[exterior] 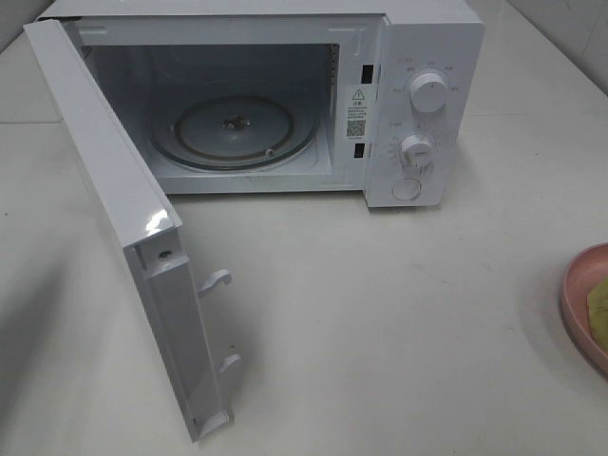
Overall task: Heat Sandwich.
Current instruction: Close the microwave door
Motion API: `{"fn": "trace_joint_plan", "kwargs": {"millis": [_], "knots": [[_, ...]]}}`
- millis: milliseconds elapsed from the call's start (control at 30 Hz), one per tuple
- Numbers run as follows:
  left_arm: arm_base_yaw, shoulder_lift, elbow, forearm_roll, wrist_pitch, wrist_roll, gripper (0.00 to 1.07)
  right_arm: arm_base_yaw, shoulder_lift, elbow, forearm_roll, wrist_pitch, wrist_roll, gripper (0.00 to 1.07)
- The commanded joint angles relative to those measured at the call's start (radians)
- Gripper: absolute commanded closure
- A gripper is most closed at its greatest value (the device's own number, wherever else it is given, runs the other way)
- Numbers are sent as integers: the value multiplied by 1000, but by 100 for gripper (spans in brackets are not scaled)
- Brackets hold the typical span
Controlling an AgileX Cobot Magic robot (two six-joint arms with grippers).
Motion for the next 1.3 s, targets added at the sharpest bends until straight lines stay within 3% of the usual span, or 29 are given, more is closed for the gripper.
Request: {"fn": "trace_joint_plan", "kwargs": {"millis": [33, 67, 233, 333, 467, 533, 1067, 1300], "knots": [[-1, 41, 4, 140, -94, -112, 107, -6, -28, 4, -1, -10, 0, 32], [-1, 70, 4, 202, -135, -139, 107, -6, -28, 4, -1, -10, 0, 32], [-1, 142, -5, 273, -221, -201, 107, -6, -28, 4, -1, -10, 0, 32], [-10, 162, -8, 284, -244, -217, 107, -6, -28, 4, -1, -10, 0, 32], [-86, 178, -25, 276, -239, -204, 107, -6, -28, 4, -1, -10, 0, 32], [-150, 200, -43, 236, -236, -177, 107, -6, -28, 4, -1, -10, 0, 32], [-418, 334, -163, -5, -218, -132, 107, -6, -28, 4, -1, -10, 0, 32], [-564, 410, -263, -171, -157, -45, 107, -6, -28, 4, -1, -10, 0, 32]]}}
